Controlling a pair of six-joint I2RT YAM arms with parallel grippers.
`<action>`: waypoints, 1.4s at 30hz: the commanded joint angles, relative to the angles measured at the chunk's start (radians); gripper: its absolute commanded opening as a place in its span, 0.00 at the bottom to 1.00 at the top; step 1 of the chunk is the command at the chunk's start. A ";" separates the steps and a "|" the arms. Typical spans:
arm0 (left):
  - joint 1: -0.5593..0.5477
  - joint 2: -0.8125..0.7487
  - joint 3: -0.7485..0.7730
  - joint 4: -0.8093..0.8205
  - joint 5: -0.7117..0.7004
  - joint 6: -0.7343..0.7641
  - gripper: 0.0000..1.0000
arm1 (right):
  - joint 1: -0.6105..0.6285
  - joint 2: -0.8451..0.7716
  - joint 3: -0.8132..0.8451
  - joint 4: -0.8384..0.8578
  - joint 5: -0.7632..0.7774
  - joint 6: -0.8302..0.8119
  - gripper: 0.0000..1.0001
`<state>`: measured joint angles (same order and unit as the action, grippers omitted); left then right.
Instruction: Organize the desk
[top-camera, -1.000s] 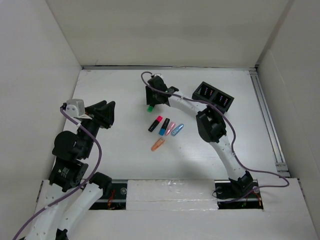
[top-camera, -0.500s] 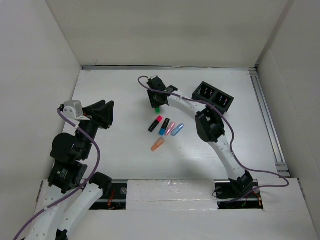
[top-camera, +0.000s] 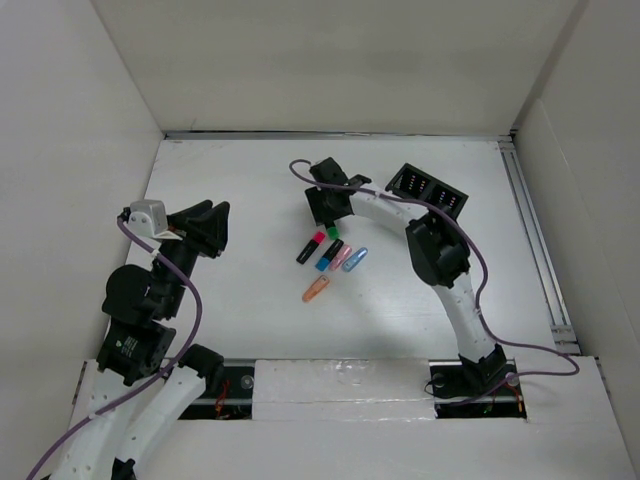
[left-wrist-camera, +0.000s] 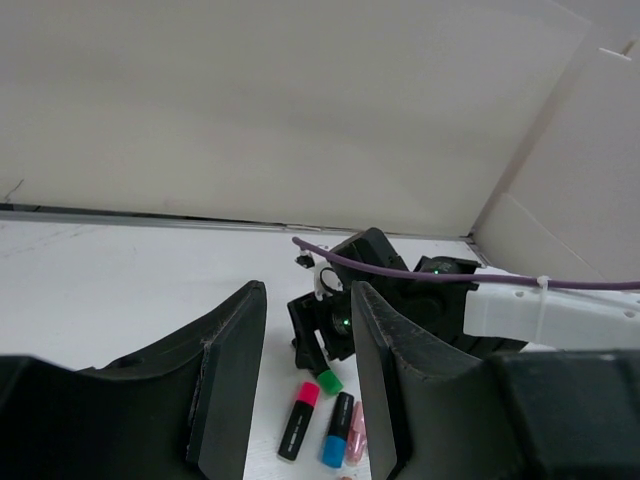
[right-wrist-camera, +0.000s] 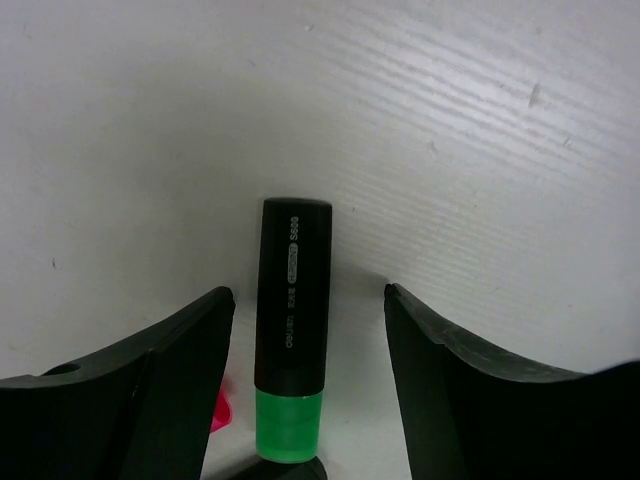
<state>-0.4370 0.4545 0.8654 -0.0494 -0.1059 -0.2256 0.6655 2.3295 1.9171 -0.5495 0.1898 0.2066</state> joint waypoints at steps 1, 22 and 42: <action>-0.003 0.010 -0.002 0.043 0.005 -0.001 0.36 | -0.015 0.010 0.094 -0.010 -0.012 -0.047 0.67; -0.003 0.022 -0.002 0.042 0.012 -0.001 0.36 | -0.037 0.035 0.111 0.012 -0.026 -0.010 0.04; -0.003 0.033 -0.014 0.043 0.017 0.002 0.36 | -0.306 -0.699 -0.461 0.686 0.192 0.036 0.00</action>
<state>-0.4370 0.4805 0.8585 -0.0494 -0.1009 -0.2256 0.3828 1.6123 1.5459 0.0349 0.2462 0.2405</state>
